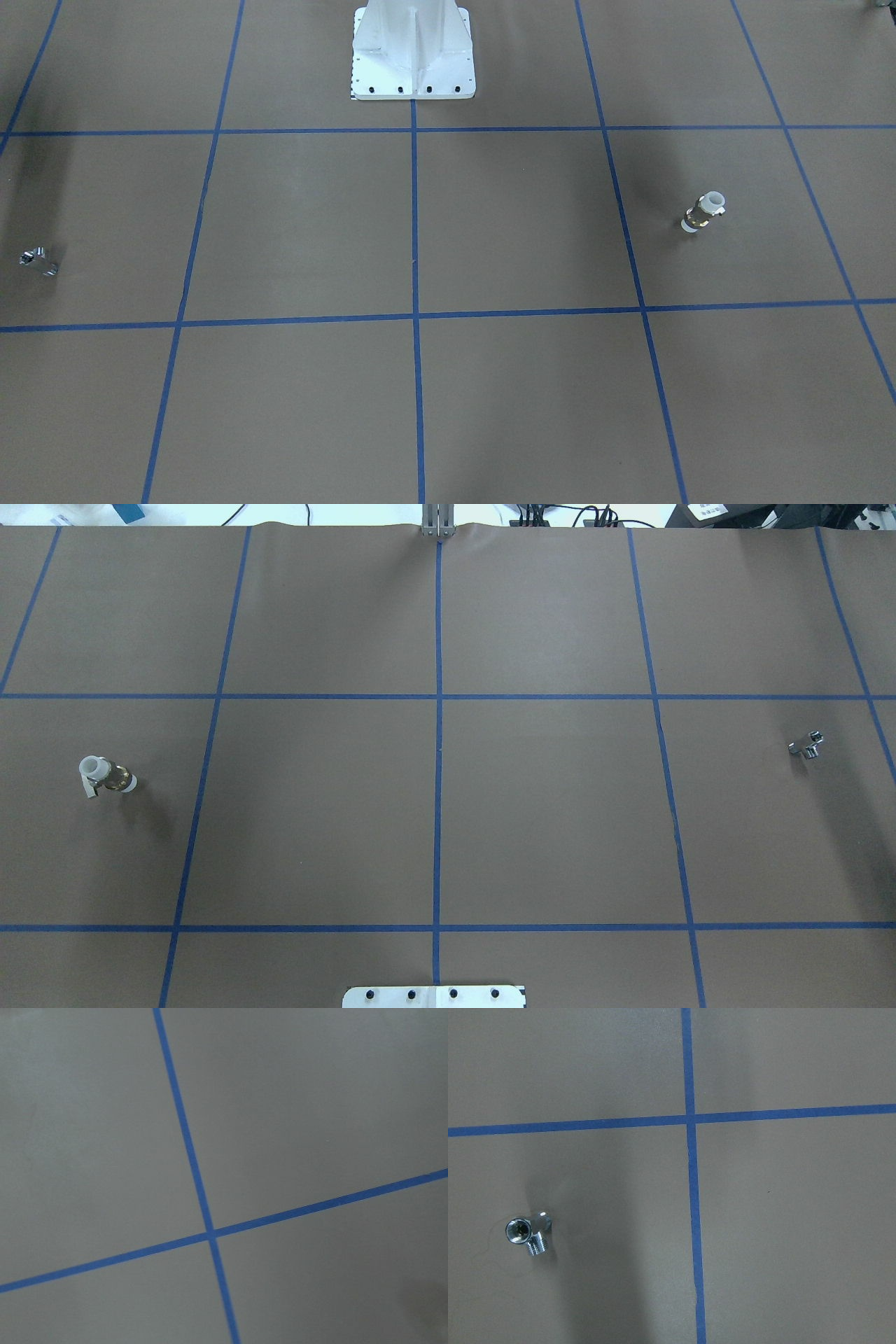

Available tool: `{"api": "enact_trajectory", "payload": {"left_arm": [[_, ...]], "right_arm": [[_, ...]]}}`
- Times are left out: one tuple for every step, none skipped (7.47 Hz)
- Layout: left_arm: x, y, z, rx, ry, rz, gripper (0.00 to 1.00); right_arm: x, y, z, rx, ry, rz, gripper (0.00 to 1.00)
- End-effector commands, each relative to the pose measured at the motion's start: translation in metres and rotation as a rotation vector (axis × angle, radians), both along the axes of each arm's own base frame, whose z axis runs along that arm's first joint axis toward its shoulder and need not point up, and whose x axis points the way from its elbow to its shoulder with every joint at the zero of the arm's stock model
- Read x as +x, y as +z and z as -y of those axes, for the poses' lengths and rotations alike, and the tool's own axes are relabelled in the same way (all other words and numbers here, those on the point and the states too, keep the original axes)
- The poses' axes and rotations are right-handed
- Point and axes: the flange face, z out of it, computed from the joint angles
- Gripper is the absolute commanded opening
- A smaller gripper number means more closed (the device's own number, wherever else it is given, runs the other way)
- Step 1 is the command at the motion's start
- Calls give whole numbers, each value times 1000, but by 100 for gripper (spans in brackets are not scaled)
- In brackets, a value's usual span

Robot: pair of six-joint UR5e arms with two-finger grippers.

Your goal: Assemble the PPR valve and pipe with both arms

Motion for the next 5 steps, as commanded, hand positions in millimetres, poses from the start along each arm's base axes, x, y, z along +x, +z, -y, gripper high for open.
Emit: {"api": "enact_trajectory", "payload": {"left_arm": [[49, -47, -40, -94, -75, -63, 100], [84, -63, -49, -168, -100, -87, 100], [112, -65, -54, -207, -89, -86, 100], [143, -70, -61, -235, -86, -103, 100], [173, -72, -68, -228, -110, -94, 100]], "right_arm": [[0, 0, 0, -1, 0, 3, 100], [0, 0, 0, -1, 0, 2, 100], [0, 0, 0, -1, 0, 2, 100], [0, -1, 0, 3, -1, 3, 100], [0, -2, 0, 5, -1, 3, 100]]}}
